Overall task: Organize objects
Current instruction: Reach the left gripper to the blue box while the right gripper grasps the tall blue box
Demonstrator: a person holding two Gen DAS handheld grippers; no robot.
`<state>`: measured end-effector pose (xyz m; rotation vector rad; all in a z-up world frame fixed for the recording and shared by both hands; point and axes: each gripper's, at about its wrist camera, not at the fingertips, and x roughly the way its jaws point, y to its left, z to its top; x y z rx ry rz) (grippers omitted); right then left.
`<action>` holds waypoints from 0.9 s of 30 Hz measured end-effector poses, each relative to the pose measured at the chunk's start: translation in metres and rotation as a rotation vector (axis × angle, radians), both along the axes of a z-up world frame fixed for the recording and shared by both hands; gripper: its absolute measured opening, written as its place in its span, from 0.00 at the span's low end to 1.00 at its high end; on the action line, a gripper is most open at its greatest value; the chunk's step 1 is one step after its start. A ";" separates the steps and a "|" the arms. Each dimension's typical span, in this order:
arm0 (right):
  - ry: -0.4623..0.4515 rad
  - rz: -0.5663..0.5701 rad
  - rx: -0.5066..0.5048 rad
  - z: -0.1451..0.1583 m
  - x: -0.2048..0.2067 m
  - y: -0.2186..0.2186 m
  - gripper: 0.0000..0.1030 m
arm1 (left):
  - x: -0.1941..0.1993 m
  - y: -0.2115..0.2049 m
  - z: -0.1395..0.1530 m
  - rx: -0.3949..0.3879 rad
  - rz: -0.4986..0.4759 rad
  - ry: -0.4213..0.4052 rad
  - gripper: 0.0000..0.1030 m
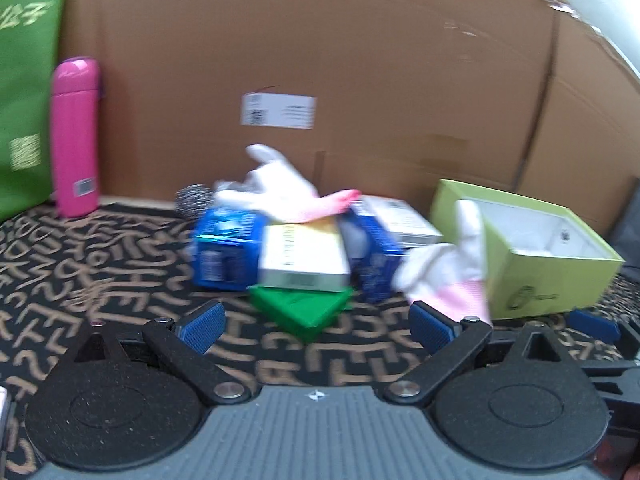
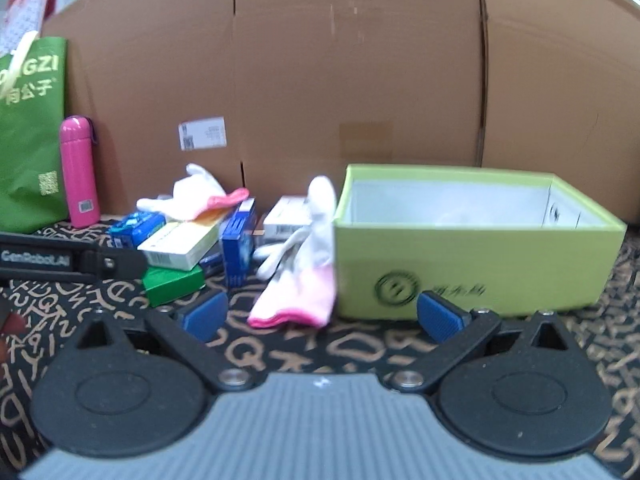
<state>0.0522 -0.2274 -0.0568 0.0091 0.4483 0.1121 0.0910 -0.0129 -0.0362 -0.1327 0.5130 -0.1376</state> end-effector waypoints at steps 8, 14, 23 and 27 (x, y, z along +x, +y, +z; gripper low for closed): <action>-0.031 0.126 -0.009 0.000 0.016 0.043 0.98 | 0.036 0.043 -0.001 0.001 0.080 0.018 0.98; -0.021 0.114 -0.044 -0.004 0.050 0.071 0.82 | 0.078 0.046 0.001 0.001 0.095 0.026 0.98; 0.003 0.125 -0.008 -0.009 0.095 0.082 0.43 | 0.110 0.043 -0.005 -0.028 0.022 0.103 0.69; 0.064 0.125 -0.001 -0.017 0.111 0.080 0.18 | 0.117 0.047 -0.006 -0.040 0.068 0.105 0.71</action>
